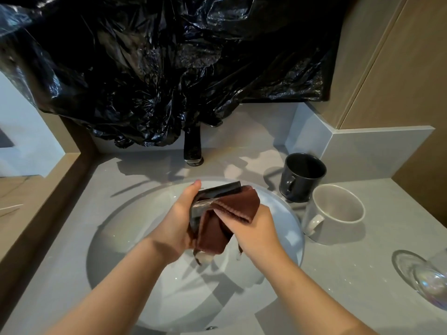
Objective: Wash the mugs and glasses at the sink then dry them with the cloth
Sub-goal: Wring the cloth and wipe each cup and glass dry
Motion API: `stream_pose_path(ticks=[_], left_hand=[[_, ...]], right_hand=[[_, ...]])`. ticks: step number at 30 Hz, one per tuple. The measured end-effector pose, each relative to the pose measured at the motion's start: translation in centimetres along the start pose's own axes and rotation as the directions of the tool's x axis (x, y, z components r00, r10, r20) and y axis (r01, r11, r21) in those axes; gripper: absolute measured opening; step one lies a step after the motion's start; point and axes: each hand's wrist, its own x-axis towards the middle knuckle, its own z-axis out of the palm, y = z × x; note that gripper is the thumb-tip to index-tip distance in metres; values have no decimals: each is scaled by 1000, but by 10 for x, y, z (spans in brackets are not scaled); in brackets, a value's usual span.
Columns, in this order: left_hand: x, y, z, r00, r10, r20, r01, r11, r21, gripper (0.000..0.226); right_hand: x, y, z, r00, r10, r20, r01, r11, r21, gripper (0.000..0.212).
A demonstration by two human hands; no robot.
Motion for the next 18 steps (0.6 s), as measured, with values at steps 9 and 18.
stream_pose_path(ticks=[9, 18], left_hand=[[2, -17, -18, 664, 707, 245, -436, 100, 894, 52], [-7, 0, 5, 944, 308, -117, -241, 888, 393, 37]], right_hand=[[13, 5, -4, 930, 361, 71, -359, 851, 382, 29], [4, 6, -1, 988, 132, -82, -124, 988, 94, 8]])
